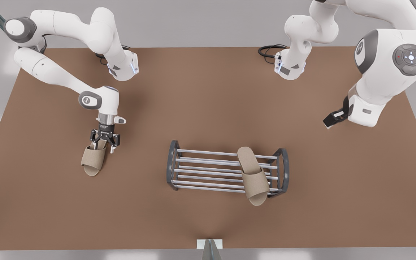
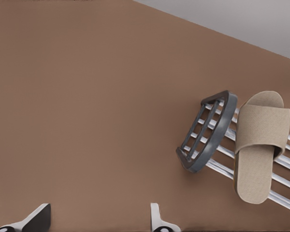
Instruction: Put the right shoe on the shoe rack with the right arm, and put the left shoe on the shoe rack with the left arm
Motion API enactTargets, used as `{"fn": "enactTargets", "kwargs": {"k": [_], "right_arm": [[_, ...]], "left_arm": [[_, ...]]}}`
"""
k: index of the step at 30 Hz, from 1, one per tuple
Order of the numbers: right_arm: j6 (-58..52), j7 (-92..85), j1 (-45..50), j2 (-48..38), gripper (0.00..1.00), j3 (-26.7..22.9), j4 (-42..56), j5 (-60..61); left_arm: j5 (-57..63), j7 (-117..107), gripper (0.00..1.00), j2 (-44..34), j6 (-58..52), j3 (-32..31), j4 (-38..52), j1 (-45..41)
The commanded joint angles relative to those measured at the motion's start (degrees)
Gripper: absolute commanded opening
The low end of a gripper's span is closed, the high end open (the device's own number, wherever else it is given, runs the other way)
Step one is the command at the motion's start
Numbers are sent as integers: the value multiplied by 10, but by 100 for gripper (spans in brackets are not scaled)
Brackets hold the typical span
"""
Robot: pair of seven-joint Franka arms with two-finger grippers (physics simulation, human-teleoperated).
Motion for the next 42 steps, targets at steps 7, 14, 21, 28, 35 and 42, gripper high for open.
{"fn": "enactTargets", "kwargs": {"k": [7, 14, 21, 28, 35, 42], "right_arm": [[3, 6, 18, 0, 100, -5, 21, -22], [10, 5, 27, 0, 100, -5, 33, -23], [13, 5, 45, 4, 100, -5, 59, -23], [14, 4, 49, 3, 92, -4, 63, -23], [13, 2, 48, 2, 85, -3, 62, -23], [13, 3, 46, 2, 79, 0, 62, -23]], "left_arm": [[-1, 370, 100, 1, -7, 0, 1, 0], [0, 372, 100, 4, -2, 0, 1, 0], [0, 373, 100, 5, -2, 0, 1, 0], [0, 374, 100, 6, -1, 0, 1, 0], [0, 374, 100, 9, -1, 1, 1, 1], [-1, 374, 100, 9, -1, 1, 2, 1]]}}
